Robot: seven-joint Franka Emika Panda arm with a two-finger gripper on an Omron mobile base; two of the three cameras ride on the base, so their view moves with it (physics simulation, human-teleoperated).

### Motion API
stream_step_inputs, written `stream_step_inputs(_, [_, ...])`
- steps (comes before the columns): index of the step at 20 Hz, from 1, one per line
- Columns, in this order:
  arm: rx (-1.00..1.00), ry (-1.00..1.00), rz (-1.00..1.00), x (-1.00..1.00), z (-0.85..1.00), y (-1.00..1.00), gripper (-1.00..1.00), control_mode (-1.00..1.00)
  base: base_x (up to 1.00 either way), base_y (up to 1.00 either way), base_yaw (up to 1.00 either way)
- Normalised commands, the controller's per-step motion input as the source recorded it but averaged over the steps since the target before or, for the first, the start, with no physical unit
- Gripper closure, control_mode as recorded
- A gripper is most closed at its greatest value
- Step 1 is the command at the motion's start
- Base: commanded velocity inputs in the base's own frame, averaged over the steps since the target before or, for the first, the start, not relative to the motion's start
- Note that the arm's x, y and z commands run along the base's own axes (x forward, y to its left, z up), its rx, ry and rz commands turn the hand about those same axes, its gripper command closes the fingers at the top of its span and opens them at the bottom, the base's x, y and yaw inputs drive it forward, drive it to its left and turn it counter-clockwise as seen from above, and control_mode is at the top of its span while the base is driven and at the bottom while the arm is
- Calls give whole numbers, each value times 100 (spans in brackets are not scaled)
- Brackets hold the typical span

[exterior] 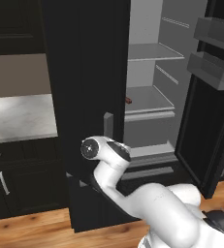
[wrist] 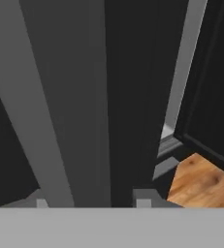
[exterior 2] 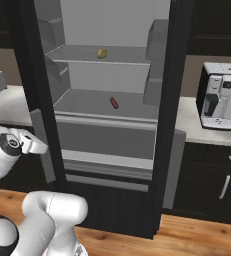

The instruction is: Retrieve the sausage and cheese from the fridge and place them on the cutting board on the counter.

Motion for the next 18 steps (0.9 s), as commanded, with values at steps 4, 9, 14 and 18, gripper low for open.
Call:
stream_step_inputs(4, [-4,-9,-3,0,-8,64,-100,-100,0,0,0])
stream_step_inputs(9, [-3,-15,-3,-29,14,92,-100,-100,0,0,0])
stream_step_inputs(14, [9,-8,0,-86,60,10,-100,-100,0,0,0])
stream_step_inputs(18, [33,-25,4,-85,42,-62,-100,-100,0,0,0])
